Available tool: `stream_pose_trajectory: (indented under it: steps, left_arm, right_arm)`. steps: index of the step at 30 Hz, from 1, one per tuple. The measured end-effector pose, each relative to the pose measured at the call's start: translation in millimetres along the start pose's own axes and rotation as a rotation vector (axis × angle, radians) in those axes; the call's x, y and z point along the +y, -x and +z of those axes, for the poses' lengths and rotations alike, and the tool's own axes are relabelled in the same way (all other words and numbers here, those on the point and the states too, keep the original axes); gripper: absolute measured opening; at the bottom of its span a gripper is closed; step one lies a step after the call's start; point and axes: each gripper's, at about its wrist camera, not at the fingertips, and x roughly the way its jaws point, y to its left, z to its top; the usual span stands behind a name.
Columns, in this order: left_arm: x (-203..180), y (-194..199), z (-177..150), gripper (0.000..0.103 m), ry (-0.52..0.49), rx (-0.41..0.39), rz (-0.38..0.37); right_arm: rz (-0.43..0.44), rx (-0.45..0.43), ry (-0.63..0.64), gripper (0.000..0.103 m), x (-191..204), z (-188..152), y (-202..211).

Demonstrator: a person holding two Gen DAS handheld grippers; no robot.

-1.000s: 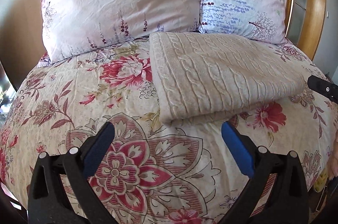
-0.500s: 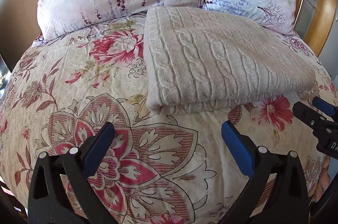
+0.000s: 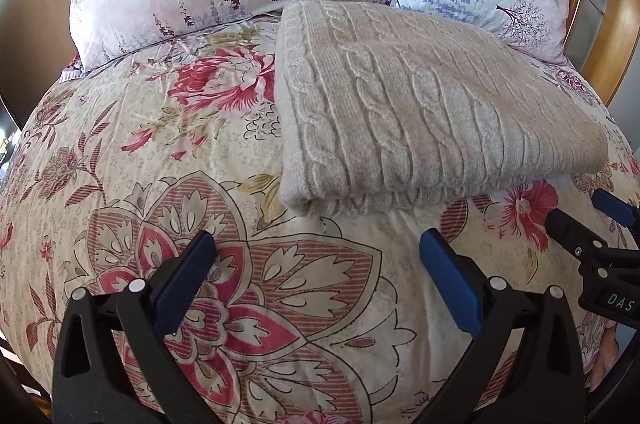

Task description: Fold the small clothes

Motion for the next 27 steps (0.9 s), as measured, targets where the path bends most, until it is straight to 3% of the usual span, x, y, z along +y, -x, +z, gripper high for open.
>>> stream_pose_trajectory:
  steps: [27]
  left_arm:
    - [0.3, -0.8, 0.8, 0.101, 0.0, 0.0, 0.0]
  right_arm:
    - [-0.019, 0.013, 0.028, 0.102, 3.0, 0.2, -3.0]
